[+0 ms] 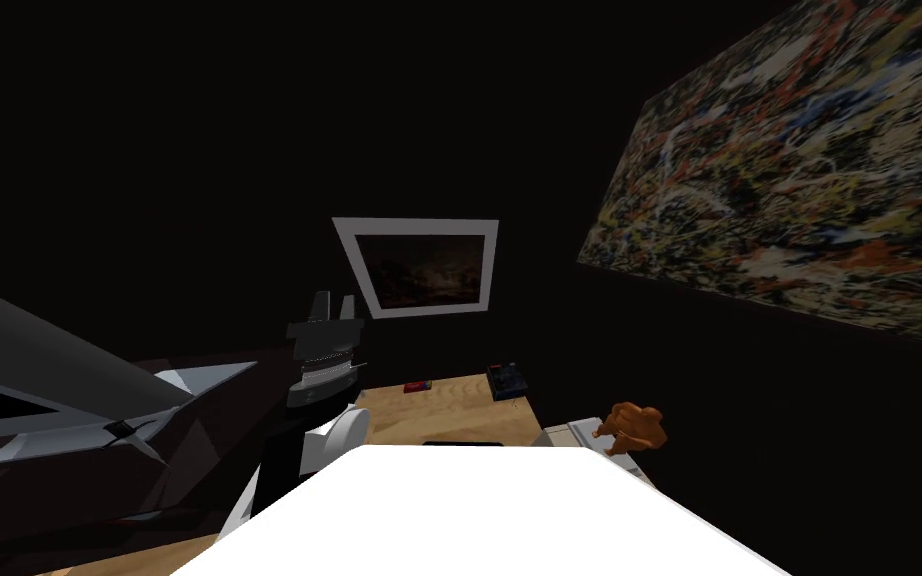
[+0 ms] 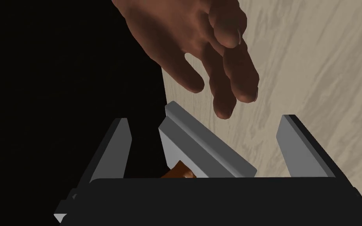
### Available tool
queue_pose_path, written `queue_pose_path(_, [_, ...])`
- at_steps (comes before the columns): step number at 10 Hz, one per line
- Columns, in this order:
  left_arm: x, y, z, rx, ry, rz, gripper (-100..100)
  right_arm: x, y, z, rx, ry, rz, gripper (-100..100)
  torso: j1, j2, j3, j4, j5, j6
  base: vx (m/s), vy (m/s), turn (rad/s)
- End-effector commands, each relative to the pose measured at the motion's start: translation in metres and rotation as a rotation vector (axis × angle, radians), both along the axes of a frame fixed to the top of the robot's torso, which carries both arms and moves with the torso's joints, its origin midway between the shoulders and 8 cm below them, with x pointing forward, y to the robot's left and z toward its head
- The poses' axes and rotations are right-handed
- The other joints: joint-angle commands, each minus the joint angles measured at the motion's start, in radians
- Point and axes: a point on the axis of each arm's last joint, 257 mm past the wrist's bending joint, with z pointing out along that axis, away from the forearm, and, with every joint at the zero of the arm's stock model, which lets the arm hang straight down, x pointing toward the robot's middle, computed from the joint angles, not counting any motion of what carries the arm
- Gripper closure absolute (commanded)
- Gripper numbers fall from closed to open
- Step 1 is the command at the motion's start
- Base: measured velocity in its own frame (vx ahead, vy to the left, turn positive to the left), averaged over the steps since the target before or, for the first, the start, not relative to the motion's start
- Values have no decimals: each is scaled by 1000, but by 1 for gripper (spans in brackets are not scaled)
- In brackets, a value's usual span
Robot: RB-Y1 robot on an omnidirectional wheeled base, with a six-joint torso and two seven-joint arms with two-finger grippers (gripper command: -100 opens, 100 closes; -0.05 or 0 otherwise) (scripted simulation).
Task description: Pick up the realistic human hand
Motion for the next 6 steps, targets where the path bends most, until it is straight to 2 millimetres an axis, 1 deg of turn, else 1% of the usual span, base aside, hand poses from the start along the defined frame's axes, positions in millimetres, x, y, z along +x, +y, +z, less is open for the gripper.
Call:
queue_pose_path(1, [0,0,0,0,0,0,0,13,5,-6,-3,-3,-2,-100,0,0,0,0,0,0,-32,-59,12])
queue_pose_path(3, [0,0,0,0,0,0,0,24,10,-10,-6,-5,-3,-100,-4,3,2,1,-1,0,-58,-87,19])
queue_pose_path(4, [0,0,0,0,0,0,0,21,8,-8,-4,-4,-2,-100,-4,4,2,1,-1,0,-29,-35,7])
queue_pose_path(5, [0,0,0,0,0,0,0,21,8,-8,-6,-4,-3,100,-1,3,2,1,0,0,-5,-7,1])
queue_pose_path(6, [0,0,0,0,0,0,0,21,9,-8,-5,-4,-3,100,1,1,1,0,1,0,-4,17,3])
